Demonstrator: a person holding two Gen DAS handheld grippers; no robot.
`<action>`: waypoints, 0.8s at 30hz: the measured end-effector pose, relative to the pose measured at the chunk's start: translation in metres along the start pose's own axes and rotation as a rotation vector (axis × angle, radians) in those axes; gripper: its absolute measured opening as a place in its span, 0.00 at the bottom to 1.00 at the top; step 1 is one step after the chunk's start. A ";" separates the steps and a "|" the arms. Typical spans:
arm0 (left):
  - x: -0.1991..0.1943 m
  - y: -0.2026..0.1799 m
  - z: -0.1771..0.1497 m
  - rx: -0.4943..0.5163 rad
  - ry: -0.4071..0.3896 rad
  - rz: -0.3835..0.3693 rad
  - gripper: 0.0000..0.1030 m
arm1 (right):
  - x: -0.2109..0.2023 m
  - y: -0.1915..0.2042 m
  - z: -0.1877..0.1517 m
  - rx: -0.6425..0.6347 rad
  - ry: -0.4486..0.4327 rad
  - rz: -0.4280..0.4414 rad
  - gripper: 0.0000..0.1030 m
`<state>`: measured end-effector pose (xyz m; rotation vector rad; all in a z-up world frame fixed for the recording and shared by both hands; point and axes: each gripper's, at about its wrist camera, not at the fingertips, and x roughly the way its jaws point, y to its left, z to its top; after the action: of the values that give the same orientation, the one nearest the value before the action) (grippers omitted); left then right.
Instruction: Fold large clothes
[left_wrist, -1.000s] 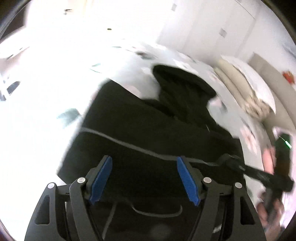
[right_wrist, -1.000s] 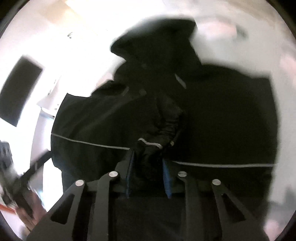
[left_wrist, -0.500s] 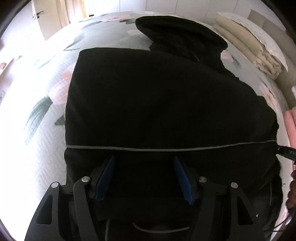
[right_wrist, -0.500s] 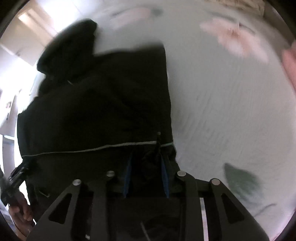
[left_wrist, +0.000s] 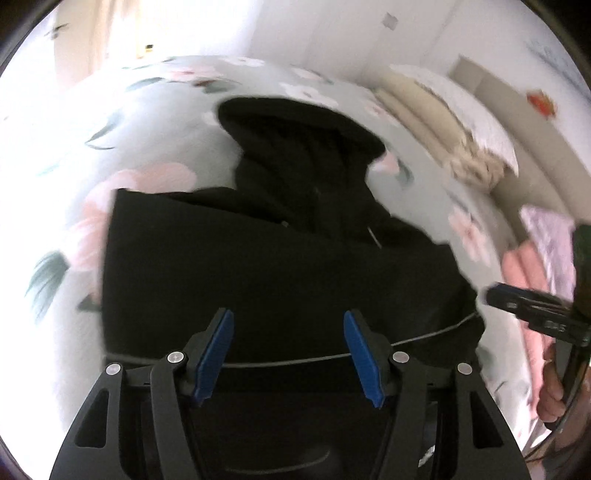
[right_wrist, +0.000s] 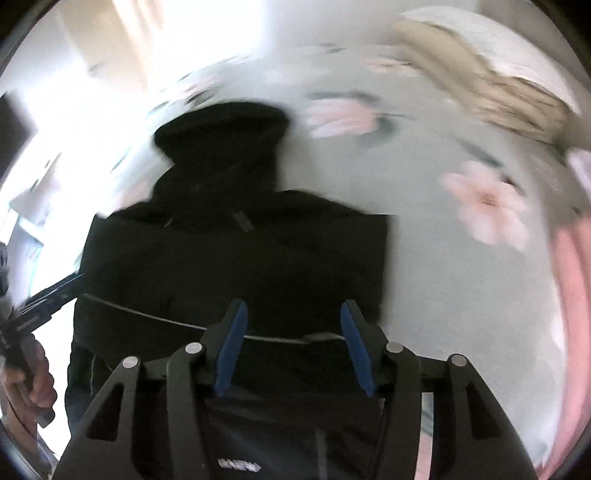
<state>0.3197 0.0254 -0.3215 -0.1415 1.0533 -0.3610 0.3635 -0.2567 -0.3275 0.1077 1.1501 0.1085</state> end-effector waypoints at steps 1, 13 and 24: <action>0.009 -0.005 -0.001 0.017 0.013 0.001 0.62 | 0.019 0.009 0.001 -0.016 0.022 0.020 0.54; 0.050 -0.011 -0.006 0.059 0.071 0.088 0.62 | 0.084 0.007 -0.003 -0.079 0.132 -0.049 0.51; 0.066 0.033 -0.002 -0.064 0.056 0.078 0.61 | 0.109 0.014 -0.011 -0.221 0.186 -0.072 0.53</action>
<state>0.3551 0.0331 -0.3862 -0.1478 1.1230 -0.2621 0.3973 -0.2274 -0.4285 -0.1419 1.3181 0.1838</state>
